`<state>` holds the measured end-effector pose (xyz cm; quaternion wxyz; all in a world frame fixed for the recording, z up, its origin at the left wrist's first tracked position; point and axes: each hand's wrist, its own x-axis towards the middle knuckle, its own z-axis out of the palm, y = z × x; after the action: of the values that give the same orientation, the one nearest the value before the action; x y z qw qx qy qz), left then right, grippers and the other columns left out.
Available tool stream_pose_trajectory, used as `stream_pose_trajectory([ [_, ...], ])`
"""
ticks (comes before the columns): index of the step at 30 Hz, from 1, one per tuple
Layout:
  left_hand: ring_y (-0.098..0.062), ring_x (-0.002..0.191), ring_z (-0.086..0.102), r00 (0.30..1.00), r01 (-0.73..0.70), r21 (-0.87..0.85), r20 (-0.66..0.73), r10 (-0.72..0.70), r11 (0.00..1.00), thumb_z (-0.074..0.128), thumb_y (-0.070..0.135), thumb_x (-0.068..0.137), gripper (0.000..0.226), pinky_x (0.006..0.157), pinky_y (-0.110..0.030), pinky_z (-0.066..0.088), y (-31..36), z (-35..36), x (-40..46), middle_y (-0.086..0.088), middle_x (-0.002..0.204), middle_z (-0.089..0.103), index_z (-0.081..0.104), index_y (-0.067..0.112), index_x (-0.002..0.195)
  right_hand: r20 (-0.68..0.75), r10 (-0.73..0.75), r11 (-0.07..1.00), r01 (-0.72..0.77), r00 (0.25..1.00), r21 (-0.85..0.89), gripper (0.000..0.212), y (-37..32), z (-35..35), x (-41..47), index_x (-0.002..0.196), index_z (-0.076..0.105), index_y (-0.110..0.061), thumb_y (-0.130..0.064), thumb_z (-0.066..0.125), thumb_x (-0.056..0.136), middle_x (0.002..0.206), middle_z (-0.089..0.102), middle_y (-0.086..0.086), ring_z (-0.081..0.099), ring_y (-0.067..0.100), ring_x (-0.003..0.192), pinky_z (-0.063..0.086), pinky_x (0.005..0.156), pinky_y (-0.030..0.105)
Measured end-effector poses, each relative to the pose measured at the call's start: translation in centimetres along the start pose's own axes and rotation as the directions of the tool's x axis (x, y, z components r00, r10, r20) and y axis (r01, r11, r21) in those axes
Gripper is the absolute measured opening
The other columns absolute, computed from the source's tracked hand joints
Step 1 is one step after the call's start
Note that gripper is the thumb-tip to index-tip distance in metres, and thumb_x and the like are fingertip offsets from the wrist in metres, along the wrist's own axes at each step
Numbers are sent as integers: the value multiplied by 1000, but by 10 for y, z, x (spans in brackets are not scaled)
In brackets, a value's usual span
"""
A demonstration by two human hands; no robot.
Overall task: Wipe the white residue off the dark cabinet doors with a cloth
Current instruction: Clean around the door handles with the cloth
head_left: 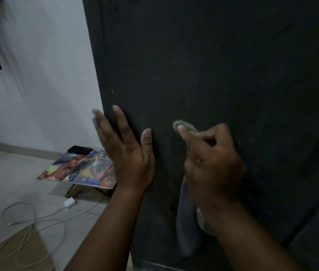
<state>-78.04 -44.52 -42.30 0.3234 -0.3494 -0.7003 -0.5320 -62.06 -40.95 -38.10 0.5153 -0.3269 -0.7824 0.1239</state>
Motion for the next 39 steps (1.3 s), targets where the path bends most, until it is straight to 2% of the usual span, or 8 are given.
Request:
stream_pose_trajectory([
  [2, -33, 160, -13, 995, -103, 57, 15, 102, 993, 39, 50, 110, 78, 129, -46, -7, 5, 5, -1, -20, 172, -11, -1, 15, 166, -208, -126, 992, 126, 970, -14, 24, -6, -9, 16, 116, 78, -32, -22, 63, 100, 94, 58, -1, 57, 17, 73, 52, 58, 37],
  [4, -29, 160, -15, 994, -110, 66, 8, 109, 992, 35, 52, 110, 78, 129, -44, -9, 10, 9, -1, -16, 172, -11, -5, 17, 166, -260, -181, 983, 172, 948, -60, 22, -5, -7, 17, 115, 78, -32, -21, 69, 99, 92, 57, 2, 55, 20, 70, 50, 52, 39],
  [7, -28, 160, -16, 996, -90, 75, -10, 91, 993, 32, 54, 110, 77, 129, -45, -8, 14, 12, -2, -17, 172, -9, -6, 17, 166, -100, -43, 999, 43, 994, -5, 43, 3, 3, -5, 103, 75, -36, -63, 41, 102, 86, 53, -12, 53, 8, 70, 49, 57, 39],
  [10, -31, 160, -12, 996, -93, 81, -6, 94, 992, 32, 52, 110, 74, 130, -48, -4, 19, 10, -3, -20, 172, -6, -1, 16, 166, 54, 80, 996, -82, 995, 27, 56, 27, 3, -35, 97, 67, -31, -75, 33, 93, 85, 59, -11, 64, 17, 74, 51, 62, 40],
  [14, -33, 159, -11, 975, -220, 100, 49, 216, 970, 37, 49, 111, 68, 129, -50, -3, 31, 4, -4, -23, 171, 1, 10, 21, 167, -36, -39, 998, 37, 999, -60, 20, 53, -24, -42, 110, 78, -42, -36, 64, 96, 92, 60, -6, 63, 23, 70, 54, 54, 43],
  [20, -51, 157, 1, 932, -349, -13, 102, 349, 937, 55, 30, 108, 61, 128, -58, -1, 76, 5, 2, -26, 170, 12, 26, 23, 161, -437, -131, 990, 137, 890, -18, 22, 61, -41, 9, 114, 78, -28, -15, 68, 99, 89, 57, 6, 57, 21, 69, 50, 54, 40],
  [28, -52, 155, 12, 894, -445, -10, 49, 444, 896, 52, 40, 108, 55, 127, -59, 4, 109, 18, 16, -28, 167, 21, 35, 26, 158, -158, -96, 995, 92, 983, -34, 32, 98, -44, -49, 116, 77, -35, -26, 55, 94, 90, 64, 4, 66, 30, 68, 55, 49, 44],
  [39, -50, 154, 18, 899, -437, 82, -7, 439, 896, 49, 44, 106, 58, 128, -55, 5, 102, 30, 11, -27, 166, 27, 36, 25, 159, -397, -228, 973, 216, 889, -76, 29, 86, -59, 5, 120, 76, -23, -10, 61, 100, 91, 58, 11, 61, 25, 71, 54, 53, 40],
])
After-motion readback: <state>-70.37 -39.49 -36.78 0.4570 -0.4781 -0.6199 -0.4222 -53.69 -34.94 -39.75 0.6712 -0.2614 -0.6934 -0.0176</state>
